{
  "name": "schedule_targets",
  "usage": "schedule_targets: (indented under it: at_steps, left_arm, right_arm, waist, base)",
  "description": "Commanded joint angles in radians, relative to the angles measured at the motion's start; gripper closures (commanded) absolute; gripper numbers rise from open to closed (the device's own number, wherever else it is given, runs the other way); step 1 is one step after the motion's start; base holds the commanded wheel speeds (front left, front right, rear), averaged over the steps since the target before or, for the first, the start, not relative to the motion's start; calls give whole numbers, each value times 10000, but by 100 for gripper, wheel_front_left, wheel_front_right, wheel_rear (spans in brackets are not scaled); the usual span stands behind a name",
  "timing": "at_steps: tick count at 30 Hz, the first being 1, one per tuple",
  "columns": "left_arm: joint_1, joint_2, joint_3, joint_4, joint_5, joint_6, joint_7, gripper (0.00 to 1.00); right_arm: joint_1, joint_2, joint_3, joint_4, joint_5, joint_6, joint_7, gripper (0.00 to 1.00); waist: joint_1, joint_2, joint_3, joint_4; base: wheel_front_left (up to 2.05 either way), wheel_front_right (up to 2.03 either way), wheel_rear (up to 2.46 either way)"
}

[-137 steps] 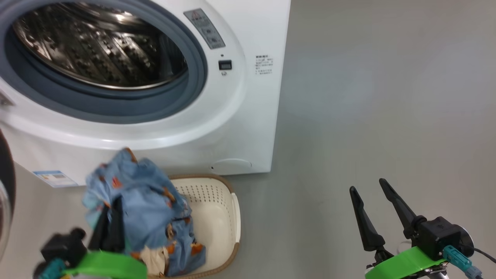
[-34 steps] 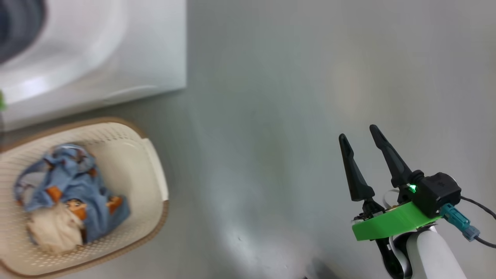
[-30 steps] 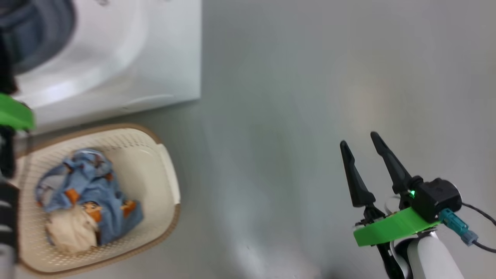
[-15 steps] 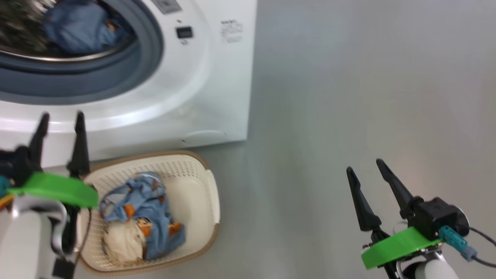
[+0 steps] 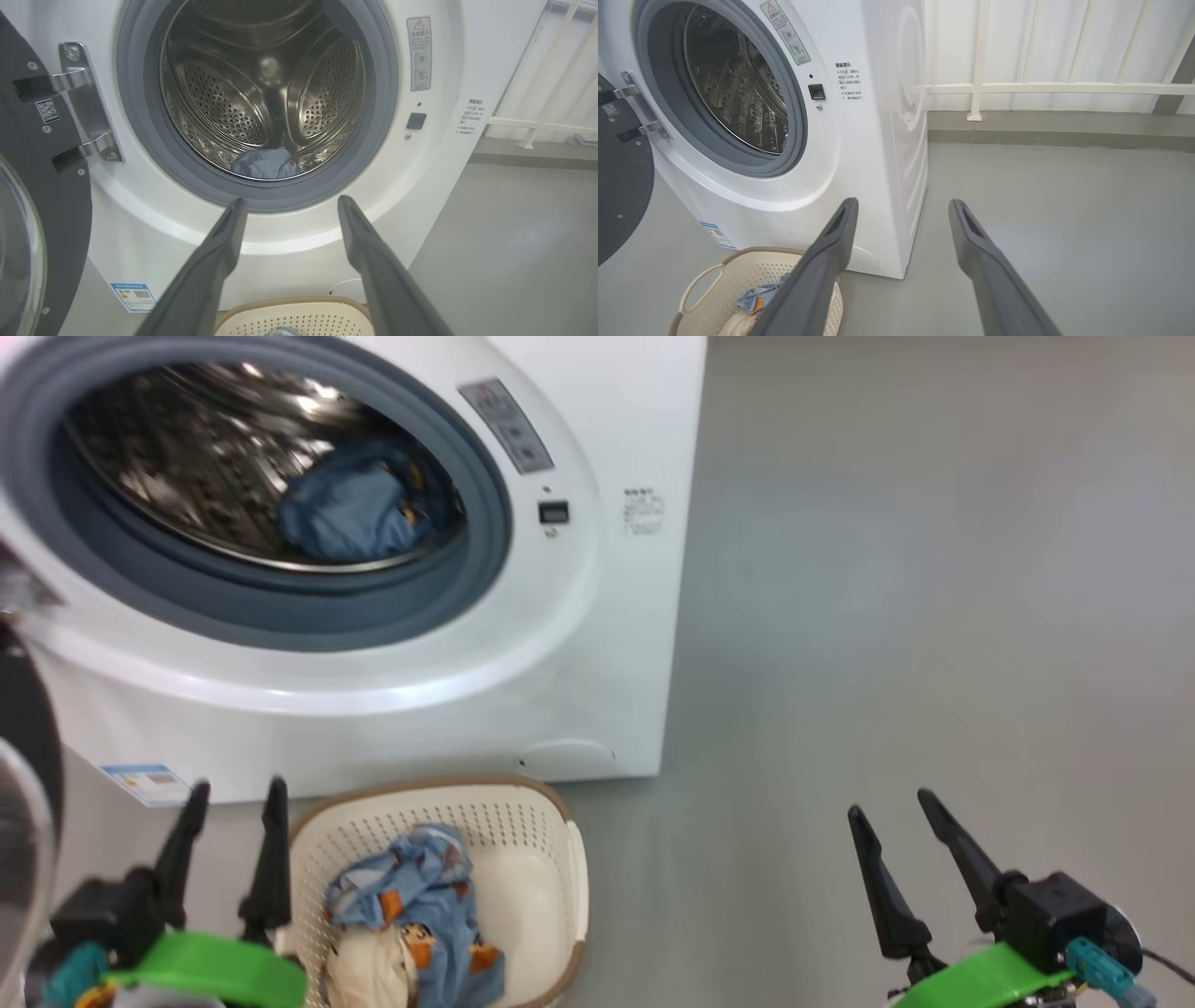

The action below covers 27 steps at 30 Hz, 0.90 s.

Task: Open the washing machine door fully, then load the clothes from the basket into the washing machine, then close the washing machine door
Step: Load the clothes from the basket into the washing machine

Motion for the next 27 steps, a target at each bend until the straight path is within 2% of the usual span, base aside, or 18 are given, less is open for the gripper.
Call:
schedule_targets:
  at_steps: [1,16,27]
  left_arm:
    - [141,122,378,-465,-100,134,34,0]
    - [2148,-423,-181,-1648,342,793,-49,0]
    - [2326,-452,-368,-1763,510,886,-134,0]
  right_arm:
    - [53,-49,228,-298,148,16,49,0]
    - [614,-49,267,-449,396,16,106,0]
    - [693,-49,336,-449,467,16,41,0]
  waist:
    - [0,-1,-648,400]
    - [0,-1,-1445,236]
    - [0,-1,-1441,195]
  base:
    - [0,0,0]
    - [0,0,0]
    - [0,0,0]
